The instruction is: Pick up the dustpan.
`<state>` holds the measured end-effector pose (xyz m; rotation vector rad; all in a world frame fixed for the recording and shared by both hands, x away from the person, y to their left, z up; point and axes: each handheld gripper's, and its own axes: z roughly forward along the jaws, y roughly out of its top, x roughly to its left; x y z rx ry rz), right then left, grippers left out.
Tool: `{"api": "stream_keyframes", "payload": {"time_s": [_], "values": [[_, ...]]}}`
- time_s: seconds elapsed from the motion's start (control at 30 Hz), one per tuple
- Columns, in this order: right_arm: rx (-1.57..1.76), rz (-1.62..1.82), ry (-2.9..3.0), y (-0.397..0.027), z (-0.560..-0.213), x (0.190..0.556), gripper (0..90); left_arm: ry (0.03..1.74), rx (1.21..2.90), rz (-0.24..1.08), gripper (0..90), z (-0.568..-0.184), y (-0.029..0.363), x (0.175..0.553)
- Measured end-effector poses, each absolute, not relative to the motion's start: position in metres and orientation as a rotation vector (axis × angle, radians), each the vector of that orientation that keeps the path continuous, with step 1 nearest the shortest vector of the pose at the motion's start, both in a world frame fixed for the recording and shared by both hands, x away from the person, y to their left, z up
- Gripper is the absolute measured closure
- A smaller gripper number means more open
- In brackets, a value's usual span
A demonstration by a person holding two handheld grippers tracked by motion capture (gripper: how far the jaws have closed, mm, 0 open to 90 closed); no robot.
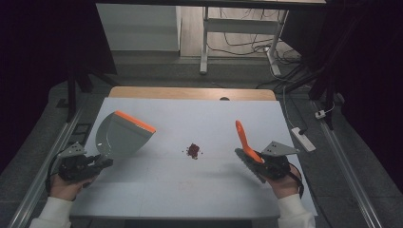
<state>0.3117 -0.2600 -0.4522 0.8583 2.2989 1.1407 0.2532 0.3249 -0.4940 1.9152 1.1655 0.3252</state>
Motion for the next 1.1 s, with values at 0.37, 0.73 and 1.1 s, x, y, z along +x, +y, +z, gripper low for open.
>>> {"api": "stream_keyframes", "payload": {"time_s": [0.37,0.73,1.1], "values": [[0.859,1.134,2.290,-0.258,-0.455,0.310,70.4,1.079,1.933,0.307,62.4,-0.489,0.324,0.251],[0.841,1.148,2.263,-0.260,-0.451,0.307,70.4,0.997,2.016,0.292,62.3,-0.479,0.307,0.247],[0.859,1.162,2.240,-0.260,-0.451,0.307,70.4,0.935,2.104,0.256,62.3,-0.479,0.292,0.247]]}}
